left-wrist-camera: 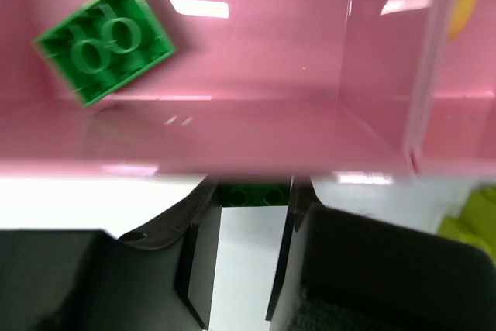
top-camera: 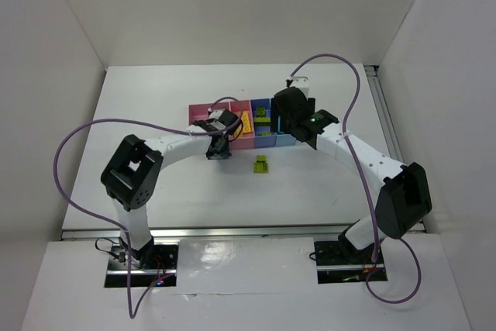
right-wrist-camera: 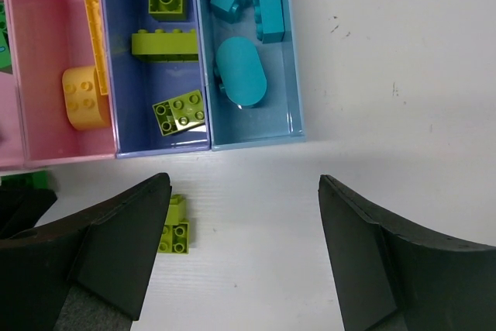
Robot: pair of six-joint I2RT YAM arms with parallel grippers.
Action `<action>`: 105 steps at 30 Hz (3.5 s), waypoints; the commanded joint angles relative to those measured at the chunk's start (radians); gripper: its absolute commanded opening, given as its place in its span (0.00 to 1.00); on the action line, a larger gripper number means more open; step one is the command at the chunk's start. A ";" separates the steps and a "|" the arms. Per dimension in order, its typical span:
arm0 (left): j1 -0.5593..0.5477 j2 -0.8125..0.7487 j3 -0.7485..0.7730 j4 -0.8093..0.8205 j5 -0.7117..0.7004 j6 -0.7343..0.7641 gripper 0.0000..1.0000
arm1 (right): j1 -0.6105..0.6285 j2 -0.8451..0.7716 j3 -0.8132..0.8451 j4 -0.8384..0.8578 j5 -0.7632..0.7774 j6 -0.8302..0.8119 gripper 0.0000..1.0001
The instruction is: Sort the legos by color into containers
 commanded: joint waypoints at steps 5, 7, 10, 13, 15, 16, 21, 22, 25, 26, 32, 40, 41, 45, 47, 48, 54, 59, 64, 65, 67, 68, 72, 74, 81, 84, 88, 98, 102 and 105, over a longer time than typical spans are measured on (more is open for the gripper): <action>-0.003 -0.321 -0.013 -0.092 -0.080 0.047 0.24 | 0.000 -0.032 -0.013 0.023 -0.010 0.006 0.84; 0.019 -0.353 -0.003 -0.092 -0.089 0.082 0.24 | 0.000 -0.041 -0.027 0.023 -0.020 0.006 0.84; 0.095 -0.320 0.063 -0.092 -0.036 0.110 0.26 | 0.020 -0.041 -0.049 0.023 -0.051 0.006 0.84; 0.150 -0.221 0.139 -0.092 -0.002 0.131 0.26 | 0.058 -0.041 -0.058 0.014 -0.077 0.027 0.84; 0.172 -0.122 0.227 -0.108 0.018 0.155 0.30 | 0.069 -0.041 -0.079 0.005 -0.092 0.038 0.84; 0.183 -0.090 0.264 -0.163 0.018 0.155 0.36 | 0.084 -0.041 -0.095 0.005 -0.112 0.055 0.84; 0.194 -0.003 0.389 -0.237 0.018 0.164 0.96 | 0.130 0.006 -0.115 0.014 -0.160 0.092 0.84; 0.194 -0.012 0.389 -0.237 0.018 0.173 0.98 | 0.148 0.006 -0.115 0.014 -0.160 0.127 0.84; 0.194 -0.080 0.354 -0.212 0.027 0.173 0.97 | 0.159 0.032 -0.125 0.057 -0.171 0.173 0.84; 0.194 -0.098 0.344 -0.212 0.027 0.173 0.97 | 0.159 0.047 -0.126 0.068 -0.186 0.173 0.84; 0.194 -0.187 0.291 -0.203 0.046 0.193 0.95 | 0.159 0.172 -0.074 0.104 -0.186 0.199 0.84; 0.238 -0.220 0.272 -0.203 0.041 0.211 0.95 | 0.159 0.285 -0.034 0.138 -0.152 0.207 0.75; 0.238 -0.220 0.272 -0.203 0.041 0.211 0.95 | 0.159 0.296 -0.024 0.138 -0.152 0.207 0.71; 0.247 -0.229 0.254 -0.203 0.050 0.211 0.95 | 0.159 0.331 -0.015 0.147 -0.152 0.196 0.66; 0.247 -0.238 0.254 -0.203 0.050 0.211 0.94 | 0.159 0.342 -0.015 0.157 -0.162 0.187 0.62; 0.247 -0.238 0.243 -0.203 0.059 0.211 0.94 | 0.159 0.342 -0.015 0.157 -0.171 0.187 0.60; 0.247 -0.238 0.234 -0.203 0.070 0.211 0.94 | 0.168 0.283 0.005 0.134 -0.171 0.178 0.38; 0.257 -0.238 0.214 -0.203 0.050 0.202 0.94 | 0.169 0.144 -0.014 0.154 -0.186 0.118 0.36; 0.276 -0.238 0.196 -0.203 0.050 0.193 0.94 | 0.140 0.068 0.038 0.086 -0.068 0.127 0.36; 0.276 -0.247 0.195 -0.203 0.050 0.193 0.94 | 0.121 0.078 0.087 0.062 -0.068 0.127 0.36; 0.286 -0.247 0.195 -0.203 0.050 0.193 0.94 | 0.066 0.126 0.129 0.062 -0.086 0.116 0.36; 0.296 -0.256 0.186 -0.203 0.059 0.193 0.94 | 0.054 0.147 0.167 0.071 -0.086 0.096 0.38; 0.306 -0.256 0.186 -0.203 0.060 0.204 0.94 | -0.004 0.261 0.273 0.083 -0.123 0.067 0.41; 0.306 -0.266 0.177 -0.203 0.060 0.204 0.94 | -0.025 0.322 0.316 0.072 -0.112 0.081 0.41; 0.355 -0.287 0.159 -0.203 0.069 0.225 0.95 | -0.049 0.411 0.421 0.060 -0.178 0.069 0.75; 0.355 -0.296 0.159 -0.203 0.078 0.225 0.95 | -0.040 0.347 0.370 0.075 -0.154 0.069 0.73; 0.355 -0.296 0.159 -0.203 0.087 0.225 0.95 | -0.031 0.191 0.147 0.135 -0.189 0.061 0.61; 0.364 -0.278 0.169 -0.203 0.096 0.234 0.95 | 0.204 0.080 -0.156 0.037 -0.280 -0.155 0.86; 0.364 -0.278 0.169 -0.194 0.096 0.234 0.95 | 0.216 0.146 -0.165 0.011 -0.225 -0.166 0.85; 0.364 -0.278 0.169 -0.194 0.118 0.234 0.95 | 0.216 0.167 -0.199 0.076 -0.174 -0.166 0.84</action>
